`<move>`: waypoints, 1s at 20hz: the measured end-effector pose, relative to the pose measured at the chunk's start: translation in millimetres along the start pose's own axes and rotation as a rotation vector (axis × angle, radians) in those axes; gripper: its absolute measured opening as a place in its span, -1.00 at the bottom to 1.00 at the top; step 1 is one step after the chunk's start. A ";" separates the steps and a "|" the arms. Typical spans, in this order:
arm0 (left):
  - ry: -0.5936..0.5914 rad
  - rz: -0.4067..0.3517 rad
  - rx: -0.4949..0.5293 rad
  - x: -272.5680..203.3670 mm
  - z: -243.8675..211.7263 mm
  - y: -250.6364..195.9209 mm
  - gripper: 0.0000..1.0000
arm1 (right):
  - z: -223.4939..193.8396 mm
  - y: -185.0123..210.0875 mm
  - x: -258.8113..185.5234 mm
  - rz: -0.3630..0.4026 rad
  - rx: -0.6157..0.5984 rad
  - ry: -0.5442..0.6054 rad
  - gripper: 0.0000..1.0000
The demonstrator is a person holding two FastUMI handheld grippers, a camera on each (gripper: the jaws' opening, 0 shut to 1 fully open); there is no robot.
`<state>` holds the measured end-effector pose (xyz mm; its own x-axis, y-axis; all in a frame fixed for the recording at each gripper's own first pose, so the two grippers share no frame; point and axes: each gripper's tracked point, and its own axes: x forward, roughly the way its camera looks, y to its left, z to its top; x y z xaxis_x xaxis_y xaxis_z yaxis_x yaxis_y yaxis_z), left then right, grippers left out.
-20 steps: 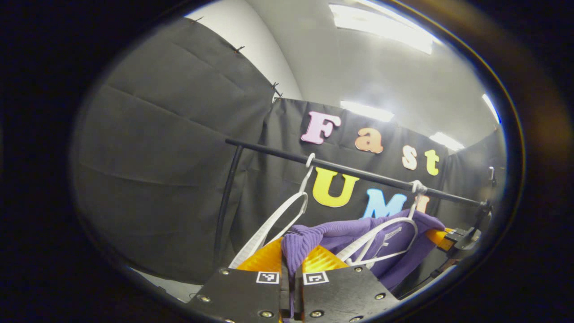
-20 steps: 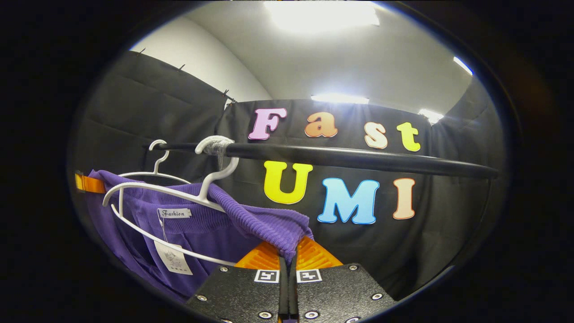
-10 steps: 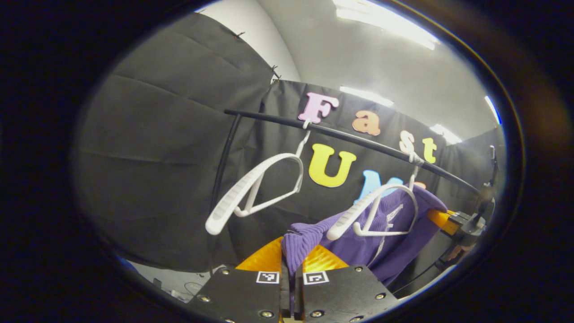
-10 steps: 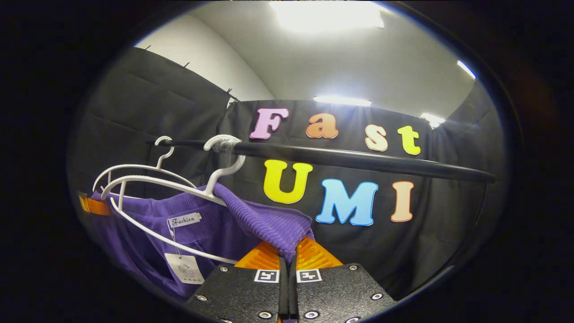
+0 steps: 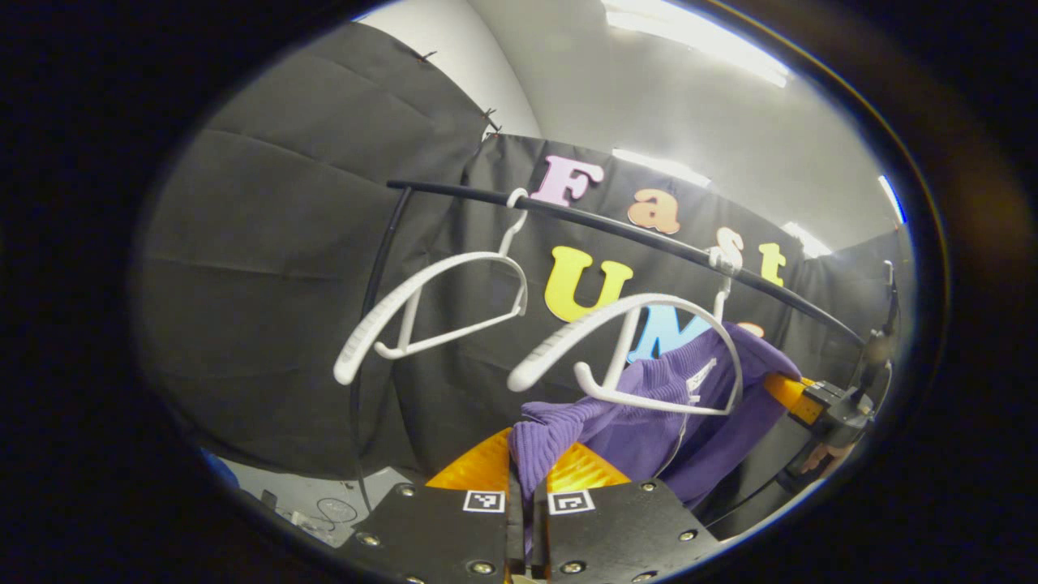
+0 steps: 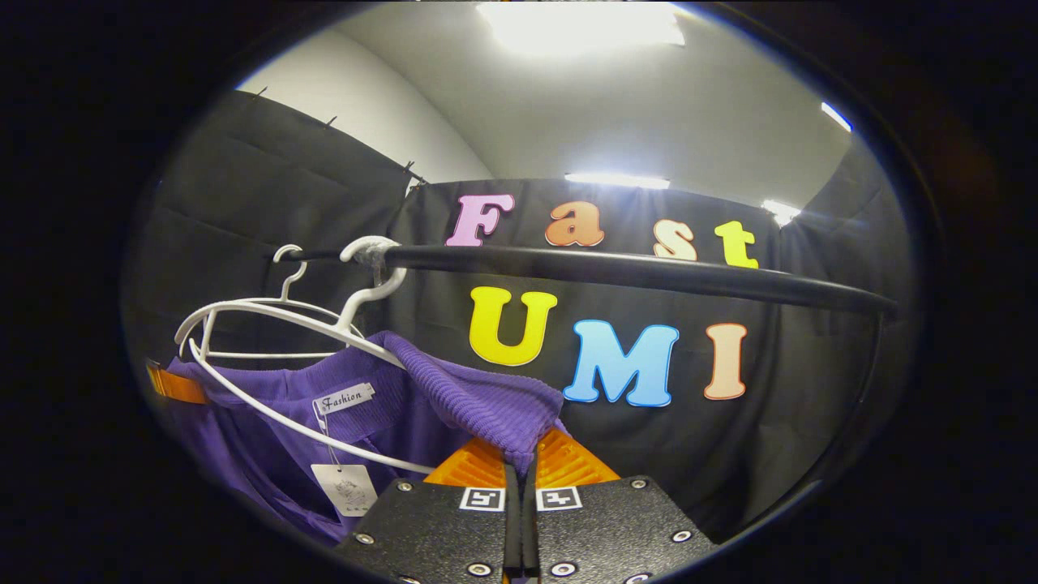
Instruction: Grasp the clothes on the hanger with both hands and then place them into the laundry hamper below.
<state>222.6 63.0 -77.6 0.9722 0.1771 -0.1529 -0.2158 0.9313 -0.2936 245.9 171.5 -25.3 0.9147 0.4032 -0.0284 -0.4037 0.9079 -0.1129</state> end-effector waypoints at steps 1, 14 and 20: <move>0.001 0.002 0.003 3.7 -3.0 -9.4 -0.92 | -3.5 -8.5 1.8 -0.006 0.000 0.005 -1.00; -0.028 0.053 0.061 16.9 -20.3 -87.8 -0.92 | -38.1 -77.8 18.3 -0.001 -0.021 -0.024 -1.00; -0.012 0.026 0.063 23.7 -33.1 -113.8 -0.92 | -66.0 -106.0 13.5 -0.044 -0.032 0.024 -1.00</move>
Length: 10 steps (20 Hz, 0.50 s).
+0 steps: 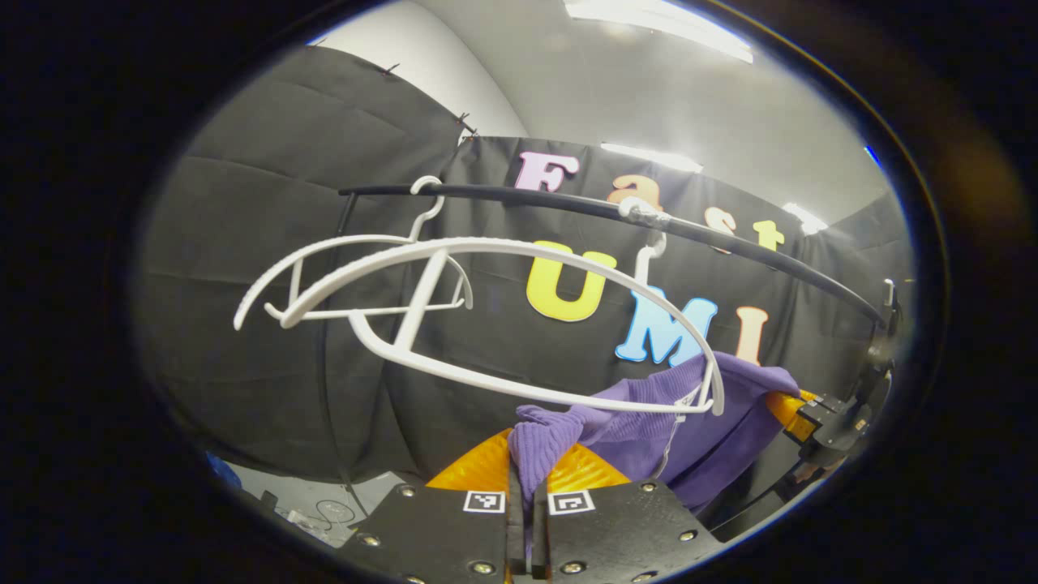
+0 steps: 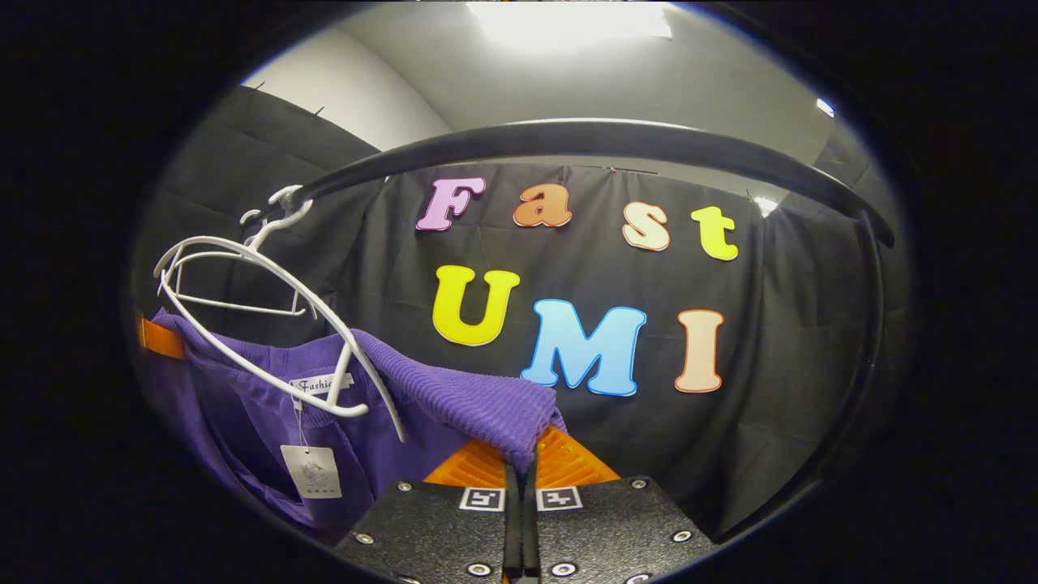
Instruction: Grasp the clothes on the hanger with both hands and then place them into the laundry hamper below.
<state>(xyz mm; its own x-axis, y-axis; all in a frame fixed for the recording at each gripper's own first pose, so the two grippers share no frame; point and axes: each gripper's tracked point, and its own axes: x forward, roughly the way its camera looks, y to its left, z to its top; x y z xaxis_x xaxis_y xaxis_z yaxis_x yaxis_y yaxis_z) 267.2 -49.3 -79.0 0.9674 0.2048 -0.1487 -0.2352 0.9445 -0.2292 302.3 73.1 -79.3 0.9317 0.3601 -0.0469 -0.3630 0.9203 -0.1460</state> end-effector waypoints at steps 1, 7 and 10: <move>0.007 -0.006 0.000 2.6 -1.9 -3.6 -0.92 | -5.5 -3.1 -0.4 -0.003 0.004 0.014 -1.00; 0.039 -0.029 0.009 1.6 -20.0 -14.9 -0.92 | -37.8 -6.4 -13.8 -0.003 0.007 0.089 -1.00; 0.083 -0.035 -0.006 -1.6 -38.4 -13.9 -0.92 | -57.7 -5.4 -18.8 0.002 0.004 0.140 -1.00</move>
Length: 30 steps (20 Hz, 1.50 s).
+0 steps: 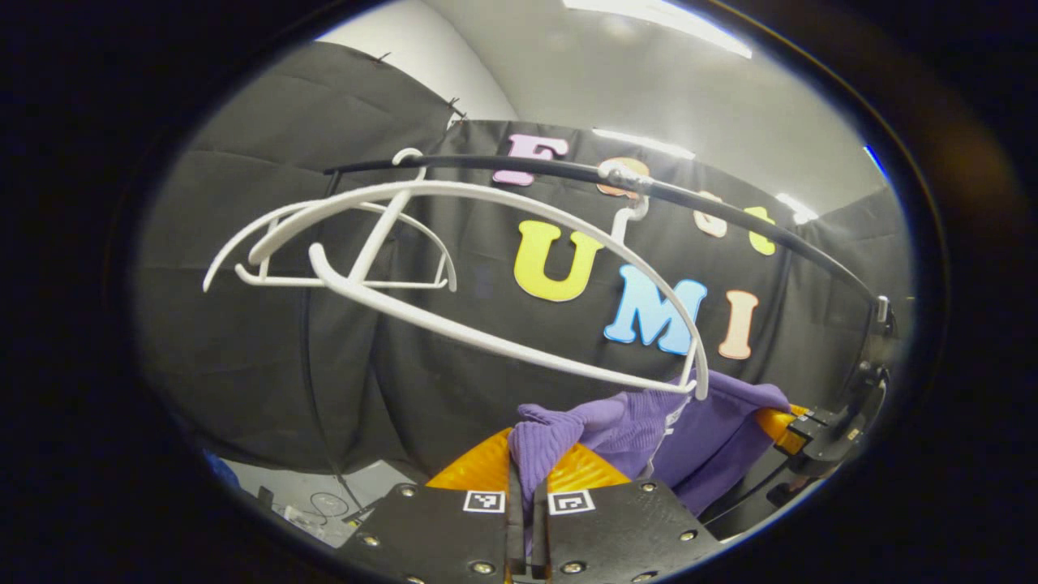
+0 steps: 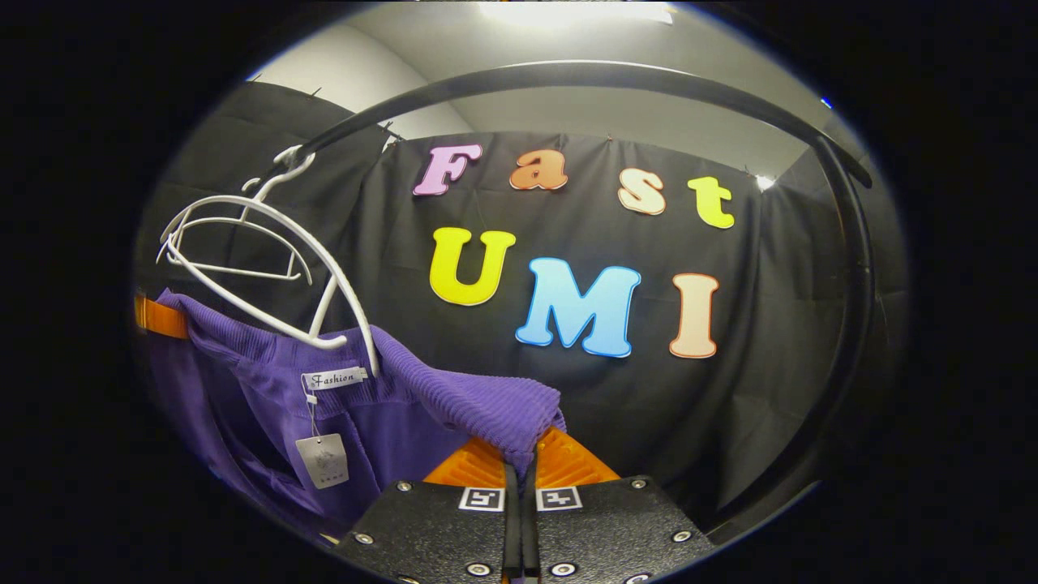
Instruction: Grasp the clothes on the hanger with both hands and then place them into the laundry hamper below.
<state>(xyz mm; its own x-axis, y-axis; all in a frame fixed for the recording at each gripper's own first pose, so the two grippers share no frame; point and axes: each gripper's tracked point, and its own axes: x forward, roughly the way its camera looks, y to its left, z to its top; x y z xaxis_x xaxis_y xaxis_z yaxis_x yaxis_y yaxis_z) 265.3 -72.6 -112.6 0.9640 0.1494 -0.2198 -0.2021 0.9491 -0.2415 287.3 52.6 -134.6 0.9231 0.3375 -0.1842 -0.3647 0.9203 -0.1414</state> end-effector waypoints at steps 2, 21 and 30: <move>0.025 -0.008 0.000 -5.8 -11.4 2.6 -0.89 | -12.8 1.8 -2.4 -0.006 0.011 0.043 -1.00; 0.234 -0.258 0.057 -131.3 -92.1 108.1 -0.92 | -51.9 116.9 -220.4 -0.201 0.142 0.260 -1.00; 0.323 -0.269 0.064 -162.7 -163.8 159.0 -0.92 | -119.7 185.8 -271.6 -0.164 0.237 0.368 -0.99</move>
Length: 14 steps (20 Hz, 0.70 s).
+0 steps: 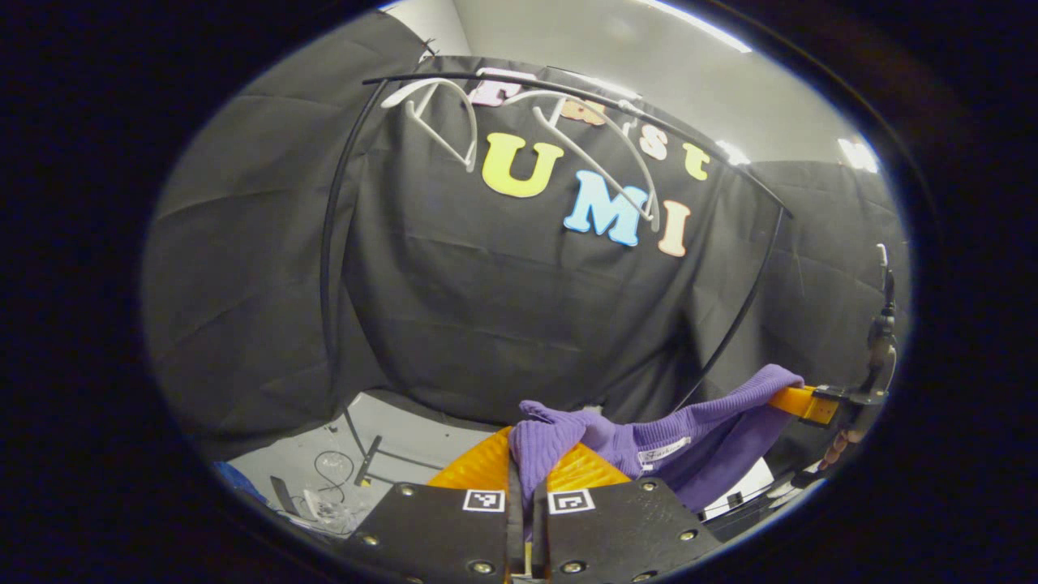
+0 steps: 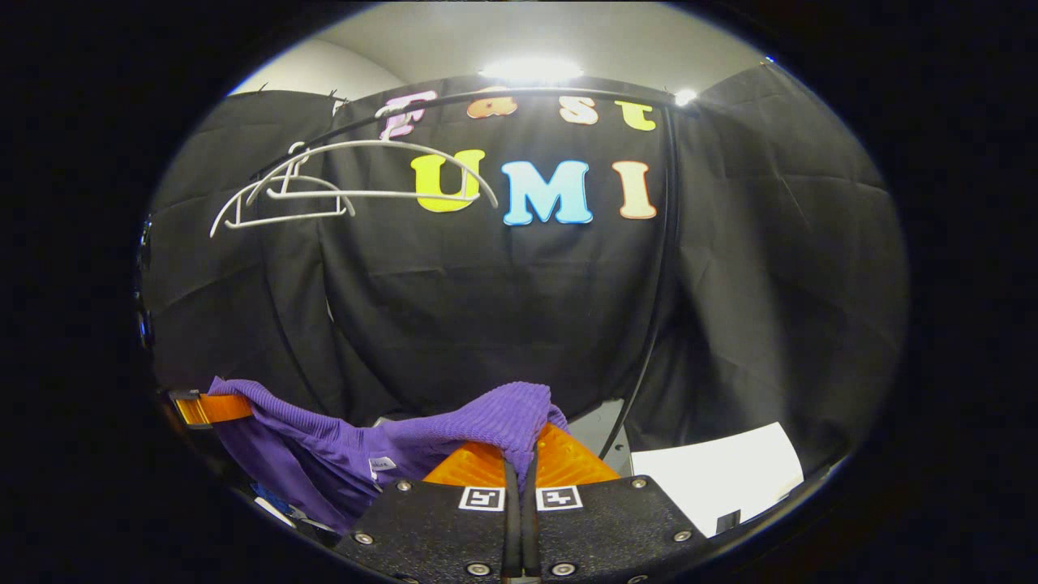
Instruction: Grasp the clothes on the hanger with both hands and then place them into the laundry hamper below.
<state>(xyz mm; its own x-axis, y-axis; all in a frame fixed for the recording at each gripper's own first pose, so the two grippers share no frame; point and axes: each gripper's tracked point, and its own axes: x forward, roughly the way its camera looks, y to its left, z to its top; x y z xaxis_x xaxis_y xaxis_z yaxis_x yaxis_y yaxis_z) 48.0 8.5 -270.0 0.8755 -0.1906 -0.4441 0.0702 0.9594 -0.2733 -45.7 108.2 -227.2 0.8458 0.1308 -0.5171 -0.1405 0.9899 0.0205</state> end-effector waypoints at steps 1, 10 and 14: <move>0.015 0.002 0.005 2.6 -9.7 2.4 -0.92 | -10.3 1.9 0.6 0.006 -0.009 0.021 -1.00; 0.213 -0.037 0.095 50.9 -114.5 -3.2 -0.92 | -106.3 32.1 33.2 0.045 0.039 0.209 -1.00; 0.280 -0.070 0.102 73.0 -151.2 -5.3 -0.92 | -133.7 46.0 47.5 0.057 0.072 0.272 -0.99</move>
<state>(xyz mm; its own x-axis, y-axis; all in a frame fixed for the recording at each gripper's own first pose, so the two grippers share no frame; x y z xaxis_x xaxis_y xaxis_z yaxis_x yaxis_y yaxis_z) 39.2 -42.0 -429.9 0.7018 -0.2936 -0.6491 0.1858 0.9550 -0.2311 -80.8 152.5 -365.3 0.6675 0.1762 -0.7235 -0.1389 0.9840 0.1115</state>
